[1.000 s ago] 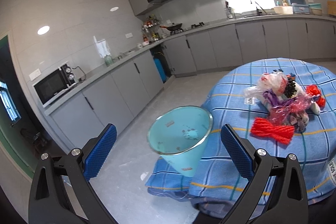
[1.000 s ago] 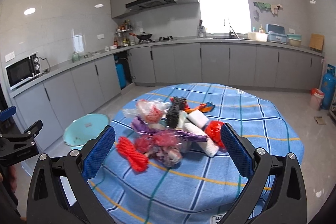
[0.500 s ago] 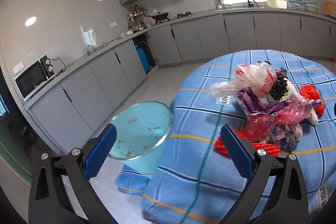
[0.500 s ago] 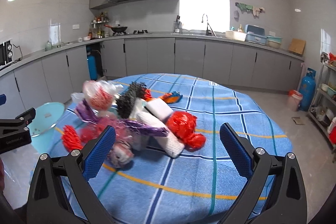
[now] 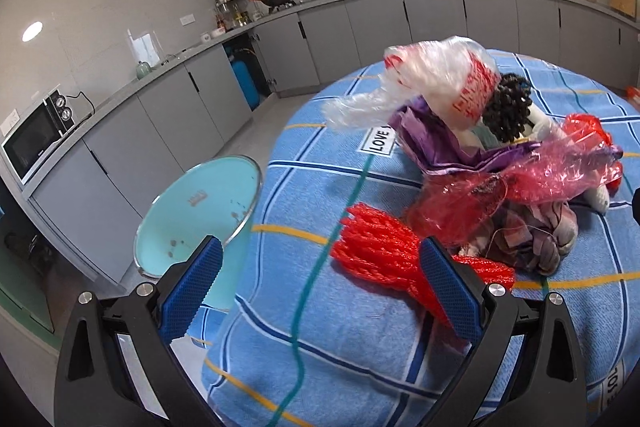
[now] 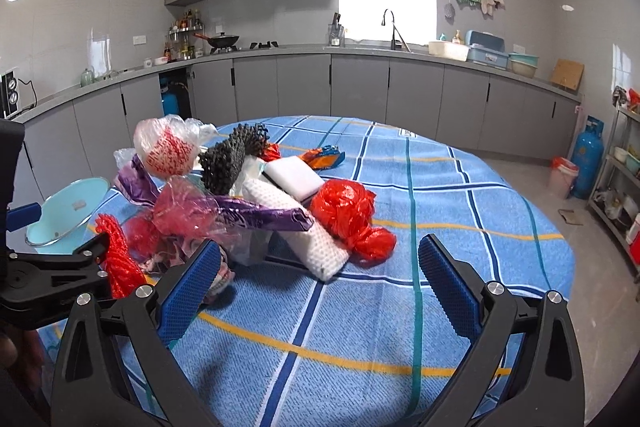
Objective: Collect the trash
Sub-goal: 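Reach the left tool to the red mesh net and close on it, then lift the red mesh net with the left tool while the right tool grasps the clear plastic bag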
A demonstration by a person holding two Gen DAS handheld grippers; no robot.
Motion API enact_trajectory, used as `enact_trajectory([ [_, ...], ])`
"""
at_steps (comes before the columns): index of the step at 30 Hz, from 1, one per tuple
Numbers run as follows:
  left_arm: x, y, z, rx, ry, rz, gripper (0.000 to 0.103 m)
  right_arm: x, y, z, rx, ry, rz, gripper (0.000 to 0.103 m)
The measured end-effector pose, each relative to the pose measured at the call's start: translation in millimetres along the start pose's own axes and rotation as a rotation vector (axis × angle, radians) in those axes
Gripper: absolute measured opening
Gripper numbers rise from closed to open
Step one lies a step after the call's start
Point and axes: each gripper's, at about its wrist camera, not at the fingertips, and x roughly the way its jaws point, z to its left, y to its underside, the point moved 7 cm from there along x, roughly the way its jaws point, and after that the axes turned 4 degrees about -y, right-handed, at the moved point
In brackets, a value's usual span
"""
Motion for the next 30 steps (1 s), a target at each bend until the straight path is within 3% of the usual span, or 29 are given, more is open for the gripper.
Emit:
enact_trajectory([
  [3, 3, 1, -9, 0.015, 0.008, 0.004, 0.093, 3, 3, -1, 0.005, -0.004, 0.008, 0.098],
  [7, 6, 4, -19, 0.023, 0.053, 0.019, 0.076, 7, 8, 1, 0.004, -0.006, 0.021, 0.097],
  [9, 4, 4, -26, 0.032, 0.093, 0.016, 0.062, 8, 9, -1, 0.01, -0.008, 0.027, 0.097],
  [11, 3, 4, -32, 0.037, 0.144, 0.024, 0.035, 9, 11, -3, 0.016, -0.01, 0.031, 0.097],
  [13, -1, 5, -41, 0.067, 0.178, 0.014, 0.015, 9, 11, -4, 0.021, -0.013, 0.032, 0.097],
  [14, -4, 6, -44, 0.079, 0.177, 0.005, 0.011, 8, 10, -4, 0.02, -0.013, 0.029, 0.097],
  [20, -16, 2, -33, 0.059, 0.22, -0.029, 0.009, 2, 6, -5, 0.024, -0.017, 0.008, 0.097],
  [26, -47, -16, 10, 0.005, 0.184, -0.132, 0.008, -10, -6, -4, 0.033, -0.026, -0.031, 0.097],
  [30, -47, -33, 40, -0.02, 0.038, -0.193, 0.008, -12, -25, 9, 0.023, -0.063, -0.06, 0.097],
])
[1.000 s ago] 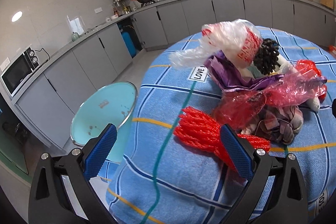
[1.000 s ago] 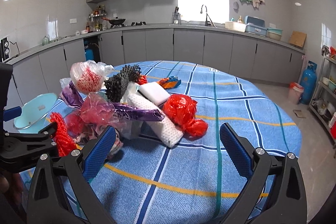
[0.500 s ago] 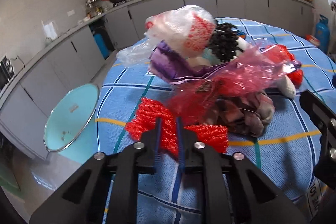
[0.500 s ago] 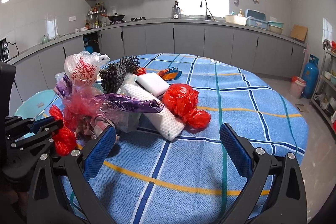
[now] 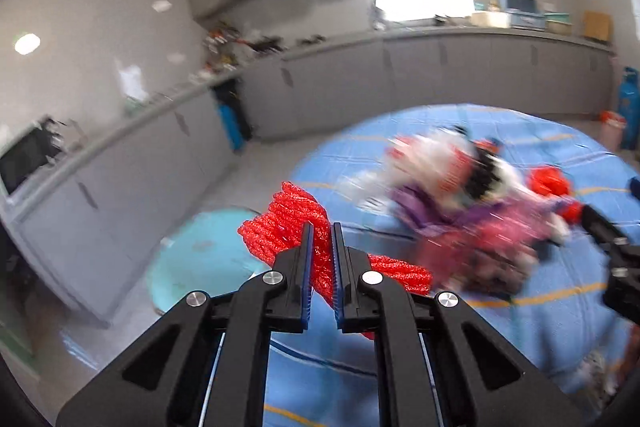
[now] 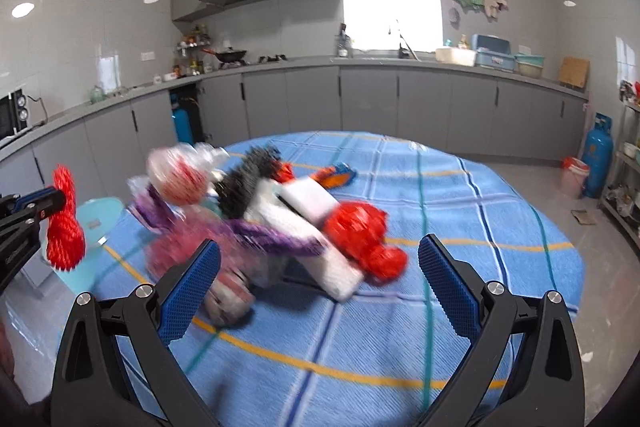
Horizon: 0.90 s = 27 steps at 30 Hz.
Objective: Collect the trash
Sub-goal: 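Lift the red mesh net with the left tool while the right tool grasps the clear plastic bag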
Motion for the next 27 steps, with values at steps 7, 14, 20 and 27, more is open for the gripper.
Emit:
enact_trajectory([
  [7, 31, -9, 32, -0.067, -0.086, 0.028, 0.009, 24, -47, 42, -0.053, -0.088, -0.031, 0.076],
  [14, 40, -13, 47, -0.087, -0.126, 0.02, 0.009, 53, -67, 80, -0.088, -0.141, -0.015, 0.076],
  [20, 48, -8, 60, -0.097, -0.142, 0.029, 0.009, 79, -70, 101, -0.137, -0.132, 0.024, 0.076],
  [27, 59, -1, 69, -0.096, -0.131, 0.058, 0.009, 100, -48, 106, -0.16, -0.144, 0.131, 0.038],
])
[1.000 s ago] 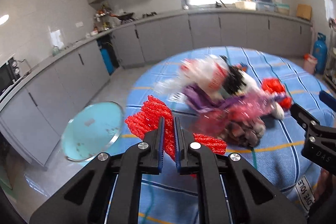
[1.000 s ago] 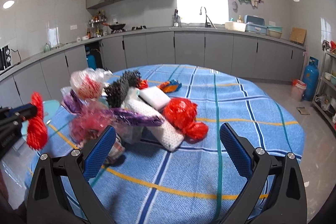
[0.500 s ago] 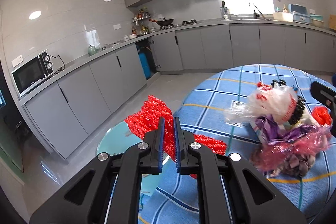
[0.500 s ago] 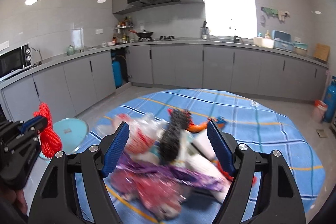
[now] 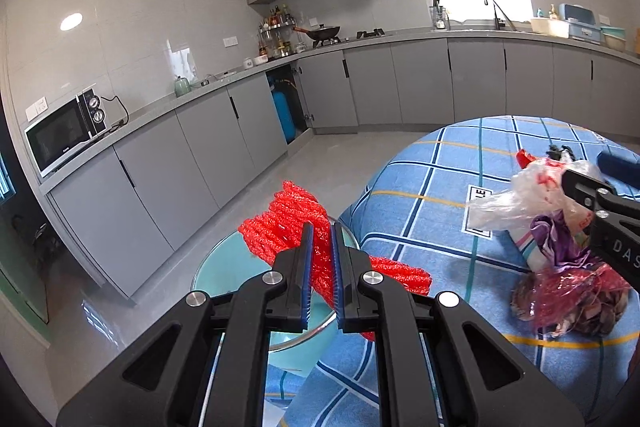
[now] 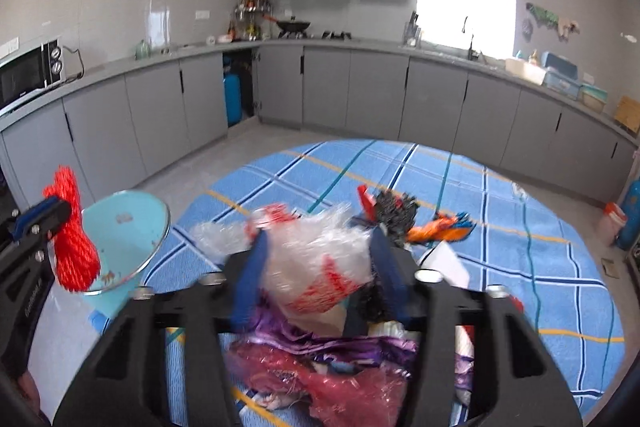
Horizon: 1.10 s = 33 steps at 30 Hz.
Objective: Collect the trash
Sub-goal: 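Lift the red mesh net with the left tool while the right tool grasps the clear plastic bag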
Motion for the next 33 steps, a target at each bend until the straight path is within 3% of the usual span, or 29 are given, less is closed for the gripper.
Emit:
enact_trajectory([
  [7, 2, 2, 18, -0.021, -0.017, -0.005, 0.009, -5, 4, 13, -0.033, -0.012, -0.012, 0.018],
  [16, 0, -4, 50, -0.052, -0.096, -0.031, 0.009, -20, -30, 22, -0.066, 0.003, -0.1, 0.017],
  [33, 29, -4, 122, -0.114, -0.247, 0.004, 0.009, 1, -54, 75, -0.114, -0.088, -0.131, 0.017],
])
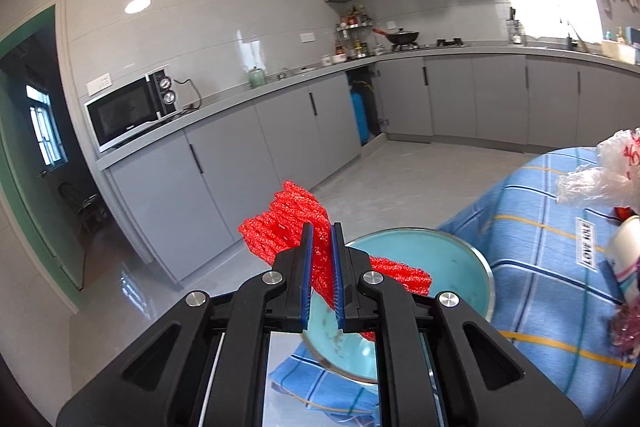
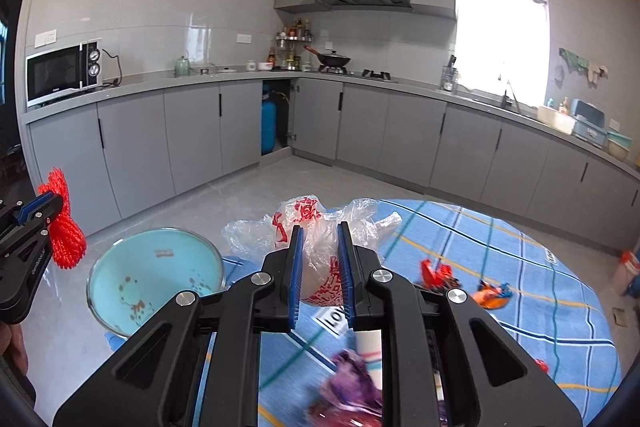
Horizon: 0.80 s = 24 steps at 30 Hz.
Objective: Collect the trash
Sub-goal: 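Lift the red mesh net with the left tool while the right tool grasps the clear plastic bag, then carry both items over the light-blue bin and open both tools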
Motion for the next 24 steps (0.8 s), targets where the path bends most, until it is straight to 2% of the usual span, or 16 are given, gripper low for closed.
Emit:
enact_trajectory([
  [10, 19, -3, 25, 0.015, -0.119, 0.007, 0.009, 21, -5, 33, -0.043, -0.034, 0.004, 0.017],
  [24, 48, -4, 32, 0.068, -0.2, 0.034, 0.009, 59, -1, 64, -0.11, -0.06, 0.046, 0.017],
])
